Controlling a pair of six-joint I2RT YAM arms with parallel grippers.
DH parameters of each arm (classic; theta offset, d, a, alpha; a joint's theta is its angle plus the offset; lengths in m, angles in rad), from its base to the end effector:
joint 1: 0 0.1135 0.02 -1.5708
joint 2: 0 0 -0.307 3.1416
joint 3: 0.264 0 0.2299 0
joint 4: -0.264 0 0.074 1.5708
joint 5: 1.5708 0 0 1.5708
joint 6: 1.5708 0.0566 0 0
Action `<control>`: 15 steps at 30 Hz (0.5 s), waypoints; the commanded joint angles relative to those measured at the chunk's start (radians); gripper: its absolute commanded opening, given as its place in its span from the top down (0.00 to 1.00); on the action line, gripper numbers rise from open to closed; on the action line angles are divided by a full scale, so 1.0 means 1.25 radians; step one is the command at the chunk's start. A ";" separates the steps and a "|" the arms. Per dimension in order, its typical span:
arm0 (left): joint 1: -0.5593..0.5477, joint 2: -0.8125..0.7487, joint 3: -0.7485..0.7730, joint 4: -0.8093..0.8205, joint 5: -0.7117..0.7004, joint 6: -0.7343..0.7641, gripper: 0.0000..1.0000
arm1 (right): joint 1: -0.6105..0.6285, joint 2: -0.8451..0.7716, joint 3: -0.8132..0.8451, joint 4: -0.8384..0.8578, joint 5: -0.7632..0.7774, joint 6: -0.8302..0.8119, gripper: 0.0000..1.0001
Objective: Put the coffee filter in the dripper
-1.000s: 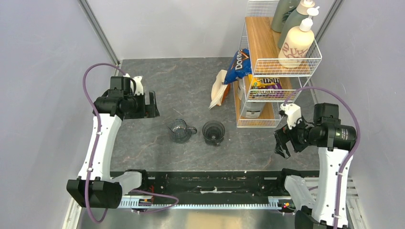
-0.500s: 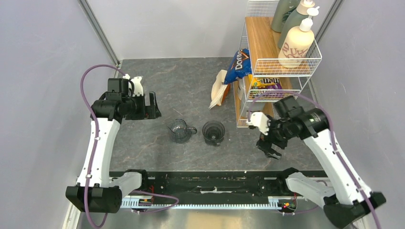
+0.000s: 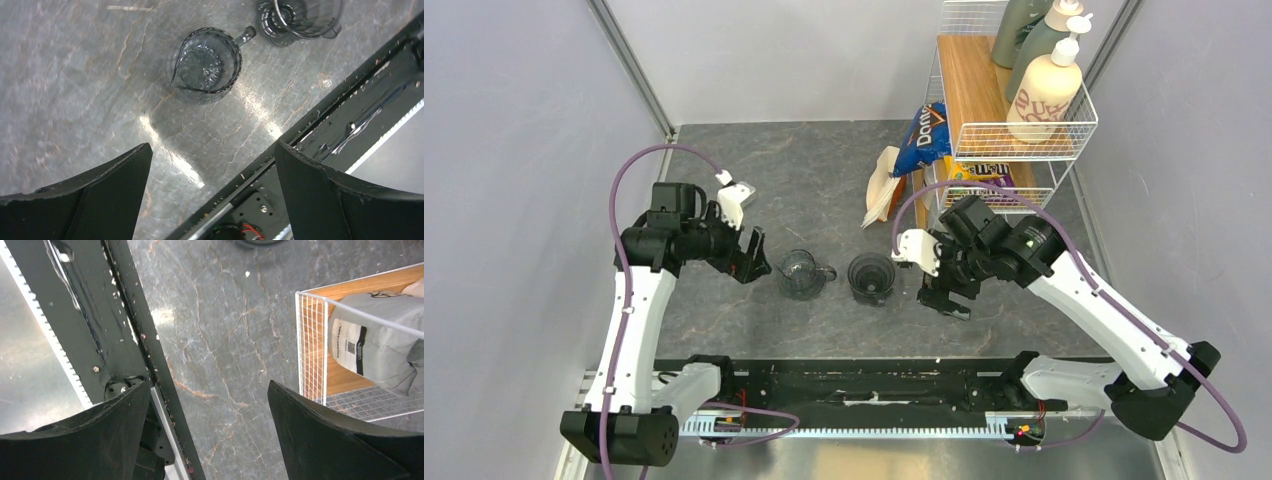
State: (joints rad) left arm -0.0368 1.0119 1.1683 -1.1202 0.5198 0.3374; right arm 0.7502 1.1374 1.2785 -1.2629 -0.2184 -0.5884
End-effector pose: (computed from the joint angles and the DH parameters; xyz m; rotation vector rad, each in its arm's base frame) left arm 0.1362 -0.0331 0.3665 0.6485 2.3415 -0.5231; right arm 0.1076 0.1170 0.3663 -1.7229 2.0692 0.3438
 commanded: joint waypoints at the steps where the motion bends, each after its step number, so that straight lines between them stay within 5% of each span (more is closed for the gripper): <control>1: -0.012 0.013 -0.007 0.020 0.119 0.222 0.00 | 0.003 -0.001 0.054 0.037 -0.006 0.054 0.04; 6: -0.033 -0.019 -0.084 0.173 0.074 0.030 0.02 | 0.004 -0.027 0.051 0.035 -0.022 0.102 0.04; 15: -0.036 -0.042 -0.144 0.120 0.033 -0.041 0.21 | 0.018 0.018 0.079 0.076 -0.030 0.150 0.04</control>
State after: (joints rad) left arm -0.0765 1.0039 1.0153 -1.0077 0.5854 0.3878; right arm 0.7525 1.1275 1.3239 -1.2331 -0.2363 -0.4488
